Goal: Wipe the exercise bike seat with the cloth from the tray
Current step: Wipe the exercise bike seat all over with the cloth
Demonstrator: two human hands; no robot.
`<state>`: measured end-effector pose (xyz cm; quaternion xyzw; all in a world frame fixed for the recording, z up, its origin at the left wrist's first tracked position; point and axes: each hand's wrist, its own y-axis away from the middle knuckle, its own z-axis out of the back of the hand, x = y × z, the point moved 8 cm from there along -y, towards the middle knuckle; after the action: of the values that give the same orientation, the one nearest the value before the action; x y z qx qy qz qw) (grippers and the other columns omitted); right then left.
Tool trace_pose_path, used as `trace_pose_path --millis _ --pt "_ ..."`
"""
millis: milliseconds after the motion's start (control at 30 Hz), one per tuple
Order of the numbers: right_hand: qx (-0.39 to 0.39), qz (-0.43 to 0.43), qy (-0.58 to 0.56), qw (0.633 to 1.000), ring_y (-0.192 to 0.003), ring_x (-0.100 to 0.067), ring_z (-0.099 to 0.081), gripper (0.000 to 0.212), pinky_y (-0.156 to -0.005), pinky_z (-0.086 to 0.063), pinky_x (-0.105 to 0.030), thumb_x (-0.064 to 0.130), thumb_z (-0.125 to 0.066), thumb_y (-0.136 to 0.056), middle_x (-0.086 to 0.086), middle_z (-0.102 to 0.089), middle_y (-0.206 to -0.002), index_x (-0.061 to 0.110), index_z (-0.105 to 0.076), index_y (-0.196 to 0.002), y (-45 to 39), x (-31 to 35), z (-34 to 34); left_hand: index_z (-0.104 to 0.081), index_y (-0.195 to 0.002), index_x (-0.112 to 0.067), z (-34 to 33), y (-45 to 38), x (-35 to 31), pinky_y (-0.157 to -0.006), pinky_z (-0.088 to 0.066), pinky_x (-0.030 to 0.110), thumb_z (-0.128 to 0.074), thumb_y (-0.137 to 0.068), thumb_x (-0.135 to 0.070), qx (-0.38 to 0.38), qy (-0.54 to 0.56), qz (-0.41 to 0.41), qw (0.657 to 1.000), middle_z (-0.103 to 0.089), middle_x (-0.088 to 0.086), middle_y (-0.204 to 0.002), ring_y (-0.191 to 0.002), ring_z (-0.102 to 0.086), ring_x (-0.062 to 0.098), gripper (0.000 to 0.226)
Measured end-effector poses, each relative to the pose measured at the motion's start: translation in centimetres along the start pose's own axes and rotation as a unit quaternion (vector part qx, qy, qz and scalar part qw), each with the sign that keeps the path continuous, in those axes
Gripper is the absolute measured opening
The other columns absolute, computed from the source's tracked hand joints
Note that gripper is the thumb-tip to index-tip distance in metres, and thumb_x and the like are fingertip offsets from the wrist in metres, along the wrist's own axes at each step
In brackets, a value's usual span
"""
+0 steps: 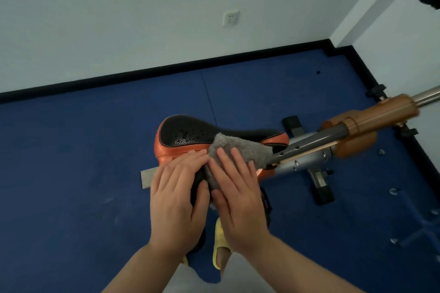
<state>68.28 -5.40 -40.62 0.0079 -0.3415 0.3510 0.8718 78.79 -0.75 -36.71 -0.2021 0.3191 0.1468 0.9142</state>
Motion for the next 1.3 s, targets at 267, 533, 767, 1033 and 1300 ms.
trace_pose_path --millis 267,533,767,1033,1300 --pt "-0.038 -0.098 0.016 0.994 -0.149 -0.016 -0.014 0.047 -0.120 -0.013 -0.045 0.032 -0.023 -0.103 0.009 -0.020 -0.160 0.025 -0.024 -0.149 2.3 0.8 -0.7 -0.054 -0.123 -0.016 1.5 0.0 2.2 -0.107 -0.025 0.017 -0.054 -0.087 -0.023 0.067 0.109 -0.018 0.992 -0.051 -0.008 -0.131 -0.129 -0.039 0.001 0.037" --pt "-0.092 -0.126 0.001 0.988 -0.148 -0.015 -0.020 0.044 -0.117 -0.023 -0.052 0.025 -0.030 -0.101 0.006 -0.034 -0.154 0.022 -0.038 -0.144 1.6 3.4 -1.1 -0.055 -0.123 -0.020 3.6 0.9 6.1 -0.105 -0.028 0.016 -0.054 -0.088 -0.022 0.097 0.139 -0.017 0.985 -0.051 -0.011 -0.130 -0.127 -0.040 0.002 0.035" --pt "-0.054 -0.058 0.067 0.995 -0.146 -0.013 -0.024 0.042 -0.119 -0.018 -0.045 0.025 -0.030 -0.102 0.004 -0.039 -0.152 0.022 -0.043 -0.142 0.7 5.8 -2.2 -0.056 -0.122 -0.021 4.1 1.4 7.1 -0.102 -0.033 0.016 -0.052 -0.090 -0.015 0.109 0.182 -0.008 0.977 -0.054 -0.013 -0.128 -0.125 -0.044 0.006 0.032" --pt "-0.037 -0.032 0.086 0.995 -0.147 -0.014 -0.023 0.043 -0.120 -0.015 -0.041 0.024 -0.032 -0.101 0.006 -0.036 -0.153 0.022 -0.041 -0.143 1.1 8.4 -3.9 -0.054 -0.122 -0.025 4.1 0.8 6.4 -0.100 -0.038 0.019 -0.044 -0.093 -0.013 0.094 0.219 -0.005 0.971 -0.055 -0.010 -0.125 -0.121 -0.047 0.006 0.033" --pt "-0.127 -0.120 0.020 0.984 -0.147 -0.015 -0.023 0.044 -0.120 -0.018 -0.042 0.022 -0.031 -0.101 0.004 -0.037 -0.153 0.017 -0.041 -0.143 1.9 6.0 -2.8 -0.056 -0.122 -0.022 3.6 -0.2 5.2 -0.102 -0.036 0.018 -0.043 -0.092 -0.022 0.091 0.198 -0.020 0.976 -0.055 -0.012 -0.126 -0.123 -0.046 0.003 0.033"
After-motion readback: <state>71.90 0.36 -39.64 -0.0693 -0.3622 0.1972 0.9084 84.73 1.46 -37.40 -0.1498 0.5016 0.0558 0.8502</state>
